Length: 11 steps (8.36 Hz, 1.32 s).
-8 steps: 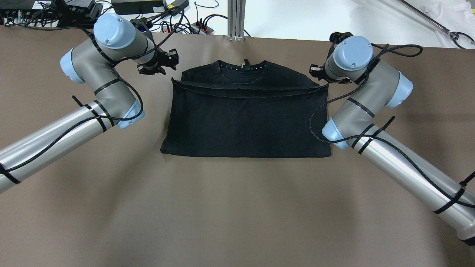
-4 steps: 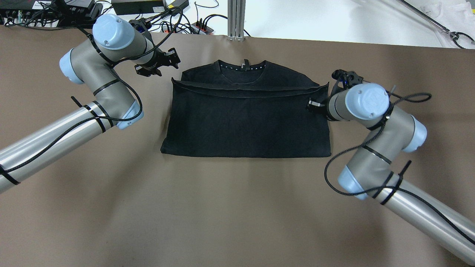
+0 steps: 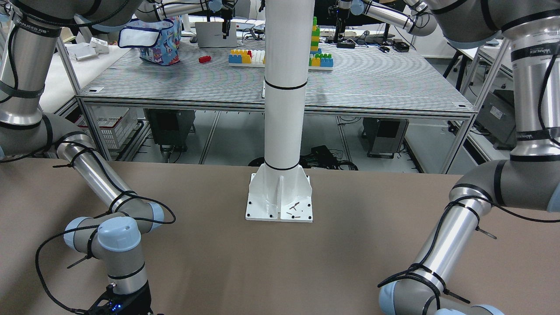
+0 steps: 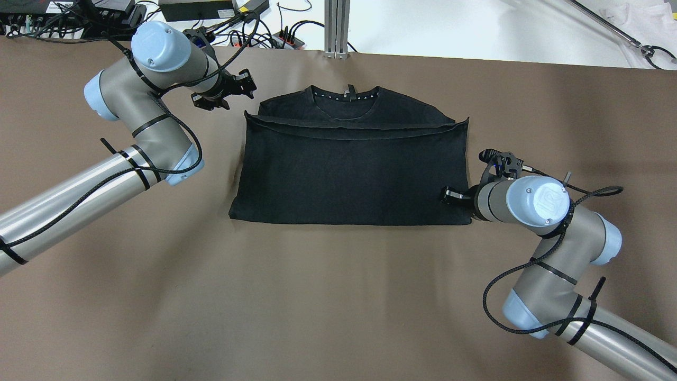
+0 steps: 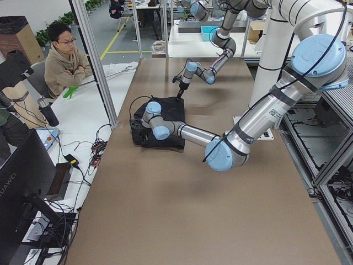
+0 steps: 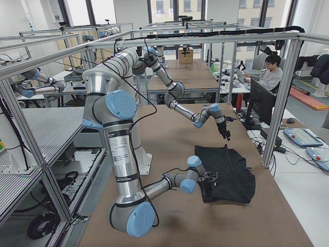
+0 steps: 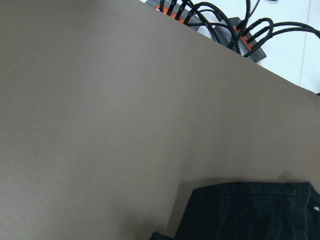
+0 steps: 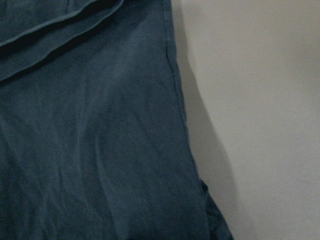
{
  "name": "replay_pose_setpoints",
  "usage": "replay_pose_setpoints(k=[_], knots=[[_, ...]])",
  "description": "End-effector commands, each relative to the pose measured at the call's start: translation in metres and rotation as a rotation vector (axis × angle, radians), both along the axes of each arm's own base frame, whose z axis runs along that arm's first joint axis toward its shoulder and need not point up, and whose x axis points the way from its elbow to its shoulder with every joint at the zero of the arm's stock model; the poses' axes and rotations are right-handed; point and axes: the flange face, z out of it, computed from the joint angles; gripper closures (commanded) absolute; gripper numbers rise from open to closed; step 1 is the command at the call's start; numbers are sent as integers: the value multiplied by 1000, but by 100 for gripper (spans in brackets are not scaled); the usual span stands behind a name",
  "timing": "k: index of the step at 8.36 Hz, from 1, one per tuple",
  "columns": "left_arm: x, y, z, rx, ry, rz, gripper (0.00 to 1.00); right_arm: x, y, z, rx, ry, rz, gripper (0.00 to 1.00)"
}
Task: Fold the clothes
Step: 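Release the hem and move the right gripper to the folded edge's corner, then grasp the folded corner with the right gripper and drag it toward the robot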
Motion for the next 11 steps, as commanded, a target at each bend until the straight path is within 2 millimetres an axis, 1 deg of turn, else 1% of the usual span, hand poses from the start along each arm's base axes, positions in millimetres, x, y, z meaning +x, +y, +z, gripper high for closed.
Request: replay_pose_setpoints(k=[1,2,5,6,7,8,9,10,11], knots=[[6,3,-7,-10,17,-5,30,0,14,20,-11,12,-26,34],[7,3,-10,-8,19,-4,30,1,14,22,-14,14,-27,34],[9,4,-14,-13,28,-9,30,7,21,39,-28,31,-24,35],[9,4,-20,-6,32,-16,30,8,22,34,-30,16,-18,56],[14,7,-22,-2,31,-19,30,9,24,26,-18,4,-18,100],[19,9,-23,-6,34,-19,29,9,23,25,-20,4,-17,100],[22,10,-29,-3,40,-18,29,9,24,25,-23,8,-19,100],[29,13,-33,4,38,-29,29,14,29,7,-13,-21,-30,100],[36,16,-39,7,42,-31,29,25,45,-16,-31,-31,-48,100]])
